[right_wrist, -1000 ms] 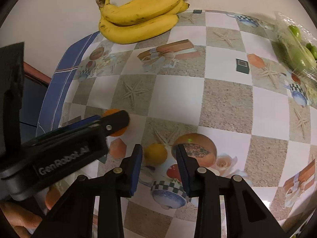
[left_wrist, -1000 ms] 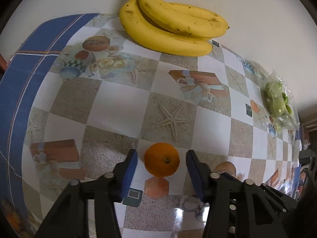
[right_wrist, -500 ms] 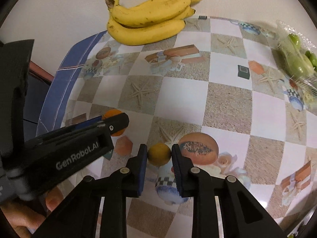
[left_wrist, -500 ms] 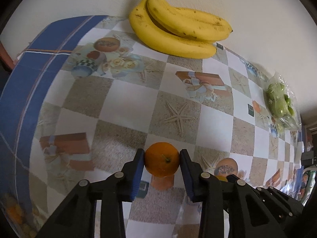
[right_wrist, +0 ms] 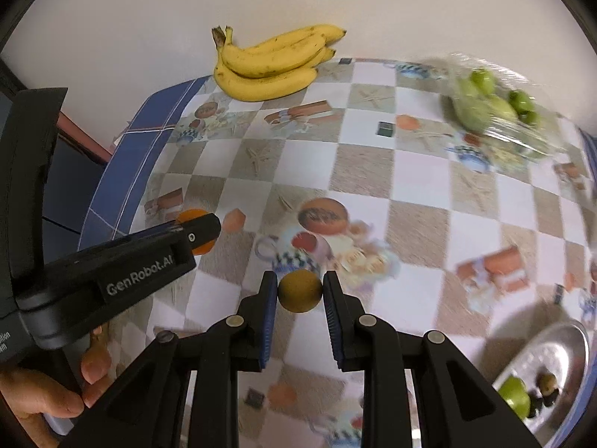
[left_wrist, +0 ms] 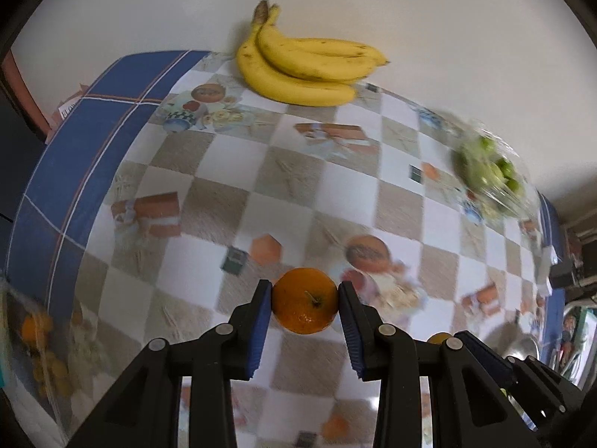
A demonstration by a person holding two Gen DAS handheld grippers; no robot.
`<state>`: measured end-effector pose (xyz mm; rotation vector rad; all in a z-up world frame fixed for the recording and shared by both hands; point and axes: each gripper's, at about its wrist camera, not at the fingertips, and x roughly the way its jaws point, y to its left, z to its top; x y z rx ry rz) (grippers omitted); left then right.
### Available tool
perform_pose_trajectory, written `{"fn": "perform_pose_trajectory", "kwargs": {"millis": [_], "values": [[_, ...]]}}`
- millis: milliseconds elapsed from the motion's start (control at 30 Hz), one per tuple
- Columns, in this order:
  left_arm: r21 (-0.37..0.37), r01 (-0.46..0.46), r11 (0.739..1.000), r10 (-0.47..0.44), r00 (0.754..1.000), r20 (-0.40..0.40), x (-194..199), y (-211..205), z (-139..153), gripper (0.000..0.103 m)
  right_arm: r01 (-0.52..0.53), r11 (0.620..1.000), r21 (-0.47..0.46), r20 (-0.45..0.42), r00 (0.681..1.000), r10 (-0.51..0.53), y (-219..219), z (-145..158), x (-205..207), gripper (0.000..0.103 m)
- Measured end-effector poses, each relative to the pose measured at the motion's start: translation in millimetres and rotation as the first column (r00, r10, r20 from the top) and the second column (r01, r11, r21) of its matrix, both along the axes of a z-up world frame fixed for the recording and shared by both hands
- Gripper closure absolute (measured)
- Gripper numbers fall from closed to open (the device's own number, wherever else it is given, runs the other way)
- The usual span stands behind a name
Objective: Organize fruits
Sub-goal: 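Lift both held fruits and carry them over the steel bowl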
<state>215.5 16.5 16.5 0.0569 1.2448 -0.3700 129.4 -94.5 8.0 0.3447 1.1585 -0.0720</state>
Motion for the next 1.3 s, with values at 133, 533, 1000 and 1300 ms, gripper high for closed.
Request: {"fn": "perform_pose_trajectory", "kwargs": {"millis": [133, 533, 1000, 1300], "values": [[0.001, 0.012, 1.0, -0.012, 1.0, 0.005, -29.4, -11.1, 6.1, 0.064, 0.009, 1.0, -0.027, 0.018, 1.0, -0.009, -5.8, 12.2, -33.9, 0.077], [-0.04, -0.002, 0.999, 0.003, 1.0, 0.005, -111.0, -32.1, 1.9, 0.064, 0.088, 0.995, -0.056, 0.009, 0.996, -0.088, -37.2, -1.3, -119.5, 0.077], [-0.034, 0.002, 0.999, 0.0, 0.998, 0.065, -163.0, -60.4, -13.2, 0.064, 0.197, 0.98, -0.029, 0.035, 0.98, -0.196, -67.3, -25.3, -172.2, 0.077], [-0.07, 0.083, 0.994, -0.076, 0.993, 0.094, -185.6, -91.1, -4.0, 0.064, 0.328, 0.945, 0.004, 0.069, 0.942, -0.328, -117.8, -16.9, -201.5, 0.077]]}}
